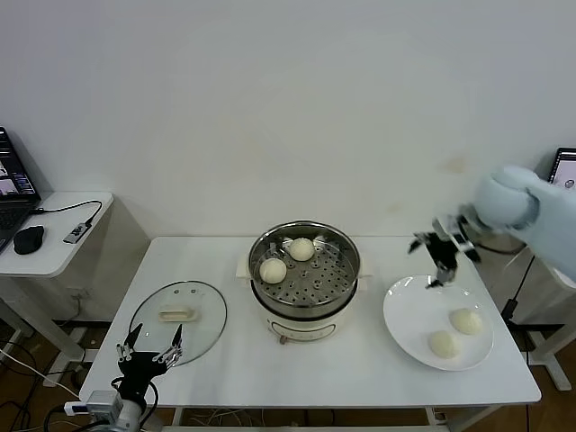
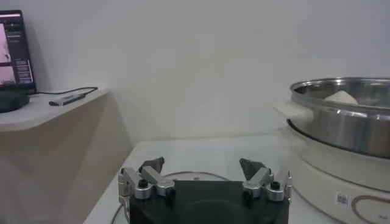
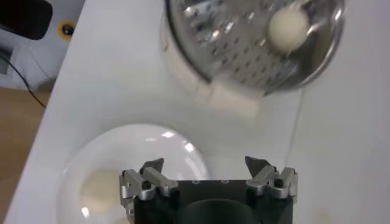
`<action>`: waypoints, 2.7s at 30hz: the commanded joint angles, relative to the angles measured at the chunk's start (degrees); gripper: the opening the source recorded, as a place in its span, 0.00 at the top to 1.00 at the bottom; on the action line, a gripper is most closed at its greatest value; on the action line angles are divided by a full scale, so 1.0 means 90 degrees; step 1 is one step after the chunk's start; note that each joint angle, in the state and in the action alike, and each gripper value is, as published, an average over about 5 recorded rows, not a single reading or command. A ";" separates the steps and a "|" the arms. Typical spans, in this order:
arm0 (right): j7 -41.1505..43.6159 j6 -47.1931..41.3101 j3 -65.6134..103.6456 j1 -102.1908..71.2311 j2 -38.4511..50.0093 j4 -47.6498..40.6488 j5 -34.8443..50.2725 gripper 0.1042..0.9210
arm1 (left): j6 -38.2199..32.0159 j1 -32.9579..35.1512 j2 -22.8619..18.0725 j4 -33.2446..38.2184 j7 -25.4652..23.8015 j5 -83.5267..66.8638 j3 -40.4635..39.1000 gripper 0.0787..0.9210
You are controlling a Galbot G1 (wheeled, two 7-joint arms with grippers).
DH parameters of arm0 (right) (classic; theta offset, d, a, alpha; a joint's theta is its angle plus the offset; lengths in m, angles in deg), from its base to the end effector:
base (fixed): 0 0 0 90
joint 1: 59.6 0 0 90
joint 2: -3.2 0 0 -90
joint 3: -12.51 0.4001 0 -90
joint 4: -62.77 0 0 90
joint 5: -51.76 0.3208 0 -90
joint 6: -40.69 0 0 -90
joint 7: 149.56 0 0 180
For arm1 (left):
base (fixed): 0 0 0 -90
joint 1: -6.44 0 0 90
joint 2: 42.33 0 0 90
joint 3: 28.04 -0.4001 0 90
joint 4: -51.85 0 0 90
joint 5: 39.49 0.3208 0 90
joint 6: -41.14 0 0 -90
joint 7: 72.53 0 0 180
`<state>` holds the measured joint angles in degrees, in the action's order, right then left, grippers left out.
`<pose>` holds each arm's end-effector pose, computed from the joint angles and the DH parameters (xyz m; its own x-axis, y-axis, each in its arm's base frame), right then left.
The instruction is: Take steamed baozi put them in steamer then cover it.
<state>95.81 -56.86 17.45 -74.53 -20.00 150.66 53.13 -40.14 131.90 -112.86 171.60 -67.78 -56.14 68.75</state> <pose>0.4476 -0.2528 -0.0908 -0.2277 -0.1481 0.9624 -0.9489 -0.1882 -0.2535 0.0999 0.1113 -0.3365 -0.9716 -0.0242 0.2355 -0.0066 0.9971 0.0754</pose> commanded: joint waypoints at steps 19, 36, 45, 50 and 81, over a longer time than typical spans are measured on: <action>-0.0275 0.0159 0.2808 -0.3935 0.0232 -0.0158 -0.1425 0.12 | 0.0006 0.0077 -0.0087 0.0026 0.0000 0.0033 0.0069 0.12; -0.0481 0.0096 0.2820 -0.3991 -0.0332 -0.0702 -0.1664 0.15 | 0.0003 0.0053 -0.0097 -0.0027 -0.0004 0.0032 0.0087 0.12; -0.0520 0.0033 0.2807 -0.4024 -0.0441 -0.0791 -0.1719 0.23 | 0.0005 0.0032 -0.0110 -0.0045 0.0000 0.0032 0.0078 0.12; -0.0560 -0.0006 0.2819 -0.4008 -0.0501 -0.0801 -0.1744 0.28 | 0.0005 0.0021 -0.0123 -0.0048 0.0002 0.0033 0.0069 0.12; -0.0027 -0.0116 0.0576 0.0599 -0.0235 -0.0611 0.0016 0.43 | 0.0007 -0.0045 -0.0066 0.0022 0.0000 0.0027 -0.0046 0.12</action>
<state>94.50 -57.58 35.12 -92.03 -20.98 145.27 45.72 -40.10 131.50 -113.44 171.77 -67.78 -55.89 68.46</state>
